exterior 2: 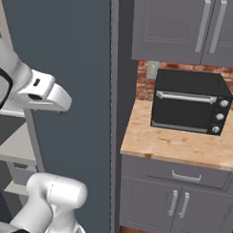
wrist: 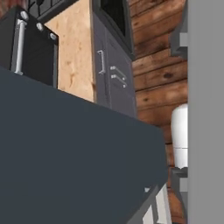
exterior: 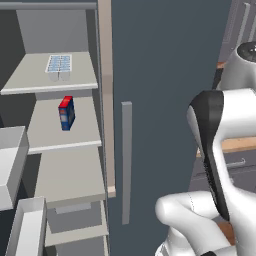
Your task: Open the freezer door, pick up the ice cube tray from the freezer, and place it on the dining counter.
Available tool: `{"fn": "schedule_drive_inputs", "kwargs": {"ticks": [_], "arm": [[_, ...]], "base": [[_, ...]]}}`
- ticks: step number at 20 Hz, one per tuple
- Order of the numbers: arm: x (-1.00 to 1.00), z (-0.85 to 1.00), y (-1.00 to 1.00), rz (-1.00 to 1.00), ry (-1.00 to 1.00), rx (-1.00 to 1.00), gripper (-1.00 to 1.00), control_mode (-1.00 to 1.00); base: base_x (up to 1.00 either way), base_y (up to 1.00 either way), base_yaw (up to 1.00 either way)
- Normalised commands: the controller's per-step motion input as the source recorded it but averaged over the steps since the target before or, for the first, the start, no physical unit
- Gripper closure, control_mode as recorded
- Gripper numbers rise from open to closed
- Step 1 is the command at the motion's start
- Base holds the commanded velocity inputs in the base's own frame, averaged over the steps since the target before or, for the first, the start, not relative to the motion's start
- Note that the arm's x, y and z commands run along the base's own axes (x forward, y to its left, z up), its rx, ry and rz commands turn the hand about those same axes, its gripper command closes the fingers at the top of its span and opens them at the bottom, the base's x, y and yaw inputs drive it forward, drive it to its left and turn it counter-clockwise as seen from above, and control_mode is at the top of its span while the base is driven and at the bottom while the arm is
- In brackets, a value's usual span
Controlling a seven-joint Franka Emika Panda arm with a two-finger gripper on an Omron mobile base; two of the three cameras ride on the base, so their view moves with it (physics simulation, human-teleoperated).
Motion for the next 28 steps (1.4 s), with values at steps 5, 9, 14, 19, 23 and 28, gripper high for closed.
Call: {"fn": "schedule_drive_inputs", "kwargs": {"ticks": [5, 9, 14, 19, 23, 28], "arm": [[-0.13, -0.13, 0.12, 0.0, 0.07, 0.13, -1.0, -1.0], [0.0, -0.01, 0.0, 0.0, 0.01, 0.17, -1.0, -1.0], [0.0, -0.09, 0.0, 0.0, 0.0, 0.1, -1.0, -1.0], [0.0, -0.21, 0.0, 0.0, 0.0, 0.0, -1.0, -1.0], [0.0, -0.36, 0.02, 0.0, 0.0, 0.0, -1.0, -1.0], [-0.06, -0.38, 0.01, 0.0, 0.0, 0.0, -1.0, -1.0]], "base": [[0.0, 0.0, 0.0], [0.0, 0.0, 0.0], [0.0, 0.0, 0.0], [0.0, 0.0, 0.0], [0.0, 0.0, 0.0], [0.0, 0.0, 0.0]]}}
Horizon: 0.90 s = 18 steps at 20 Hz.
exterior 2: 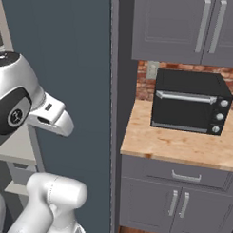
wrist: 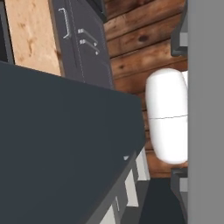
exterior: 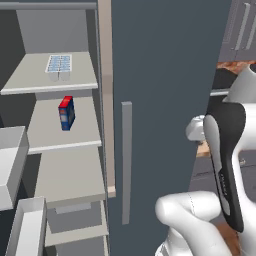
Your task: Open the freezer door, pick up the ice cube tray from the freezer, and place it on the dining counter.
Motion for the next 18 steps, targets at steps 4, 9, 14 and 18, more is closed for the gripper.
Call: {"fn": "schedule_drive_inputs", "kwargs": {"ticks": [4, 9, 14, 18], "arm": [[-0.16, -0.33, 0.0, 0.02, 0.0, 0.0, -1.0, -1.0], [-0.1, -0.01, 0.0, 0.06, 0.0, 0.0, -1.0, -1.0], [-0.08, 0.0, 0.0, 0.07, 0.0, -0.01, -1.0, -1.0], [-0.05, 0.01, 0.09, 0.03, 0.0, 0.0, -1.0, -1.0]], "base": [[0.0, 0.0, 0.0], [0.0, 0.0, 0.0], [0.0, 0.0, 0.0], [0.0, 0.0, 0.0]]}}
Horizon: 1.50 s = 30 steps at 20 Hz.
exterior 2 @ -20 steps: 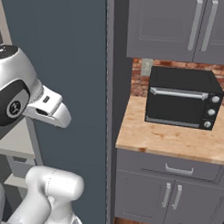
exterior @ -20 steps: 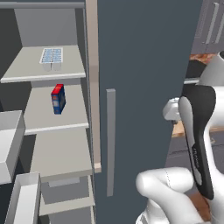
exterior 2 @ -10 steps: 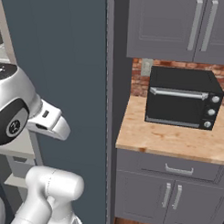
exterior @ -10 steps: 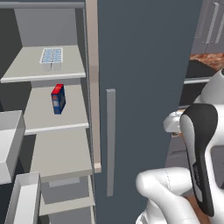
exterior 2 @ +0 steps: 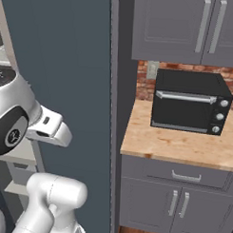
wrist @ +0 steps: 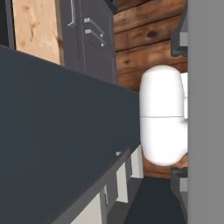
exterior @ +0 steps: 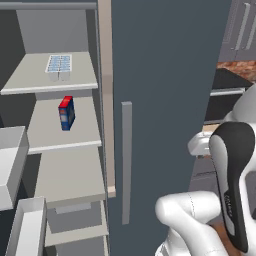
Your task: Open the freezer door, pick up the ice cube tray from the freezer, and place it on the dining counter.
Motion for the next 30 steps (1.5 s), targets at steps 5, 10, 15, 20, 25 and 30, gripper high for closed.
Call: {"fn": "schedule_drive_inputs", "kwargs": {"ticks": [5, 10, 15, 20, 25, 30], "arm": [[-0.05, 0.04, 0.11, 0.01, 0.0, 0.0, -1.0, -1.0], [-0.04, 0.06, 0.01, 0.0, 0.0, 0.0, -1.0, -1.0], [0.0, 0.06, 0.04, 0.0, 0.0, 0.0, -1.0, -1.0], [-0.03, 0.06, 0.13, 0.0, 0.0, -0.01, -1.0, -1.0], [-0.07, 0.04, 0.08, 0.0, -0.02, -0.01, -1.0, 1.0], [0.0, 0.0, 0.0, 0.0, 0.0, 0.0, -1.0, 1.0]], "base": [[0.0, 0.0, 0.0], [0.0, 0.0, 0.0], [0.0, 0.0, 0.0], [0.0, 0.0, 0.0], [-0.1, 0.08, 0.0], [-0.24, 0.46, 0.0]]}}
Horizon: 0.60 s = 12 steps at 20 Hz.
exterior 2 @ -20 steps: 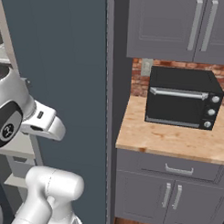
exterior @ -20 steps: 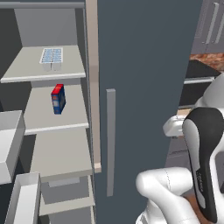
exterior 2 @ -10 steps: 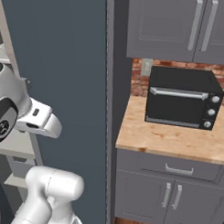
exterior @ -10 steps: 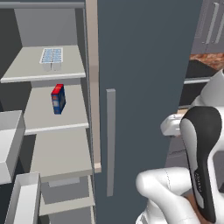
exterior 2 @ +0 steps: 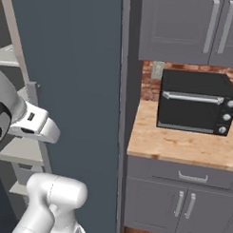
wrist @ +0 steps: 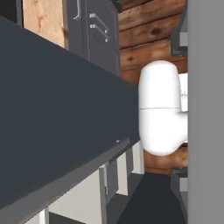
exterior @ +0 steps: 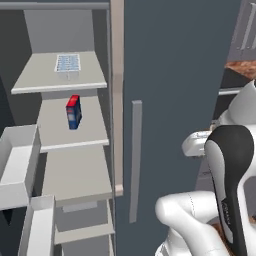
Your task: Open the freezer door, pick up the ice cube tray from the freezer, and place it on the dining counter.
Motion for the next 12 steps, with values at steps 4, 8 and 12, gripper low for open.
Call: {"fn": "schedule_drive_inputs", "kwargs": {"ticks": [4, 8, 12], "arm": [[0.0, 0.0, 0.0, 0.0, 0.0, 0.0, -1.0, 1.0], [0.0, 0.0, 0.0, 0.0, 0.0, 0.0, -1.0, 1.0], [0.0, 0.0, 0.0, 0.0, 0.0, 0.0, -1.0, 1.0]], "base": [[-0.07, 0.59, 0.0], [0.0, 0.62, 0.01], [0.01, 0.58, 0.01]]}}
